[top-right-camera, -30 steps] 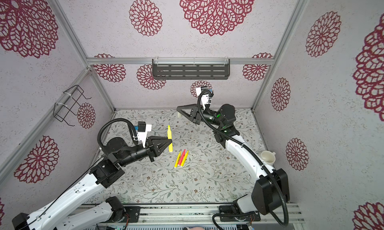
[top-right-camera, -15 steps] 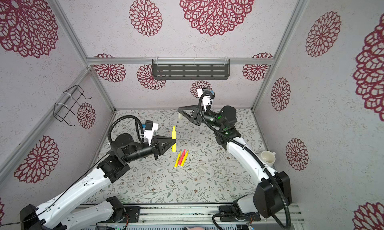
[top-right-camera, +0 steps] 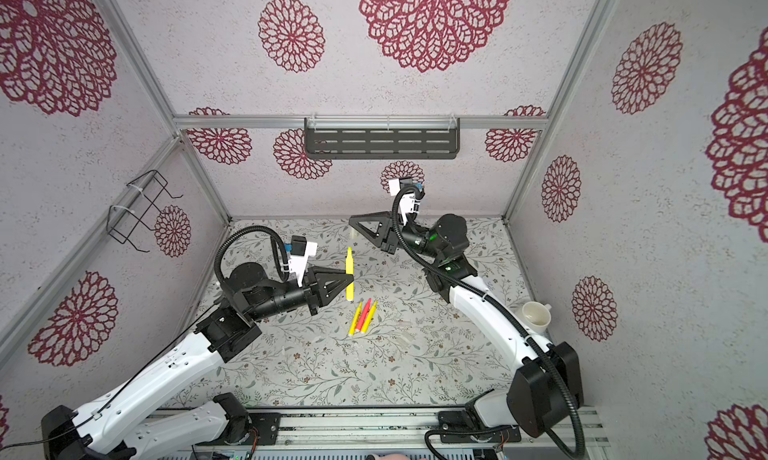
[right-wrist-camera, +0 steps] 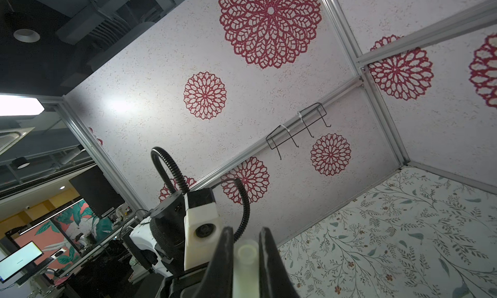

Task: Insert the pens into the pen caps
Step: 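Bring the cap in the right gripper above the highlighter tip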

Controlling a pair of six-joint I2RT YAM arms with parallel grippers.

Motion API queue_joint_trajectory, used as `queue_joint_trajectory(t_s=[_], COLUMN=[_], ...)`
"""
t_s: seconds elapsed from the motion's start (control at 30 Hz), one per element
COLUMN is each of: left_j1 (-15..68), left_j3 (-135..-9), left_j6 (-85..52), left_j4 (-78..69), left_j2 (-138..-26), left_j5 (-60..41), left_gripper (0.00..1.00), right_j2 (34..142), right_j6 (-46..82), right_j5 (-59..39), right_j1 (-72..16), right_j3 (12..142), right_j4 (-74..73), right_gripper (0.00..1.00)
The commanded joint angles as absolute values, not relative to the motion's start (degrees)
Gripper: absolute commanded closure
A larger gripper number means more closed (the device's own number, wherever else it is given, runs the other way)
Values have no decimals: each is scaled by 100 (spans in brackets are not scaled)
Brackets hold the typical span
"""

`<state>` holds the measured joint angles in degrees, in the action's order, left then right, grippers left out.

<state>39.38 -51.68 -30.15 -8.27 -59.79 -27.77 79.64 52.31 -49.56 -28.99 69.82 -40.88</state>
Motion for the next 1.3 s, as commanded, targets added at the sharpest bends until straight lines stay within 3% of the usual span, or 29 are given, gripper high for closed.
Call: queue_joint_trajectory(t_s=[0.0, 0.57, 1.27], left_j1=[3905, 4194, 4301], left_j3=[-5320, -5693, -5742], left_j6=[-2972, -2477, -2360], left_j4=[-796, 174, 346], left_j2=[-6034, -6181, -6221], left_j5=[-2678, -1564, -1047], left_gripper=[100, 100, 100], right_j2=[7653, 7365, 7416], right_j6=[4550, 3130, 2856], right_j5=[-4579, -3272, -2734], right_j1=[-3001, -3356, -3611], right_j3=[7124, 7690, 7860], right_j4=[-3554, -1407, -1032], right_gripper=[95, 96, 96])
